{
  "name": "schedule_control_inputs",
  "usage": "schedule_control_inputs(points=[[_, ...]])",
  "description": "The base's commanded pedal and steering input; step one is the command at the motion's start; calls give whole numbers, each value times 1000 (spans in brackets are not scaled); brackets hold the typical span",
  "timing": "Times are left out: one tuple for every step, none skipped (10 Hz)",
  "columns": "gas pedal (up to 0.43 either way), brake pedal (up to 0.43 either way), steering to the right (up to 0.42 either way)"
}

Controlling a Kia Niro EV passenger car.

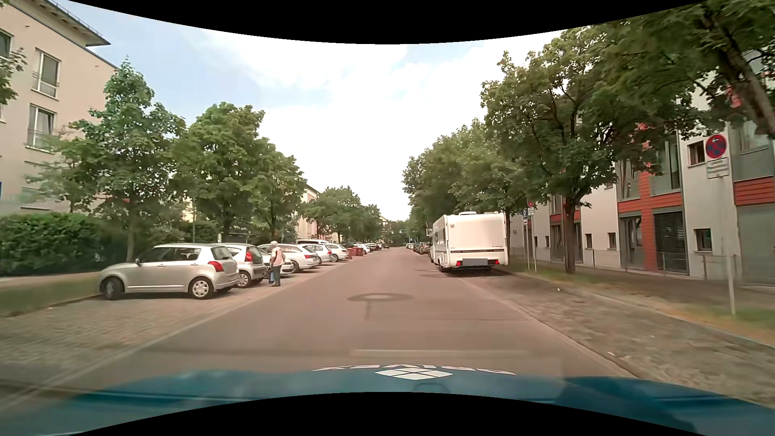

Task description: Follow the waypoints while adhering to traffic rules and regulations

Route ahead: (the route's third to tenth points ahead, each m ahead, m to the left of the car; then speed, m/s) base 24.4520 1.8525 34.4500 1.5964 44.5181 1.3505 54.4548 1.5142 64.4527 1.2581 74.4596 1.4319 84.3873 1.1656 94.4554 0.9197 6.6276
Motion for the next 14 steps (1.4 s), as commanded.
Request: schedule_control_inputs(points=[[169,0,-3],[169,0,-3],[169,0,-1],[157,0,0],[157,0,0],[157,0,1],[157,0,1],[157,0,3],[157,0,4],[157,0,4],[157,0,4],[157,0,3],[157,0,1],[157,0,0]])
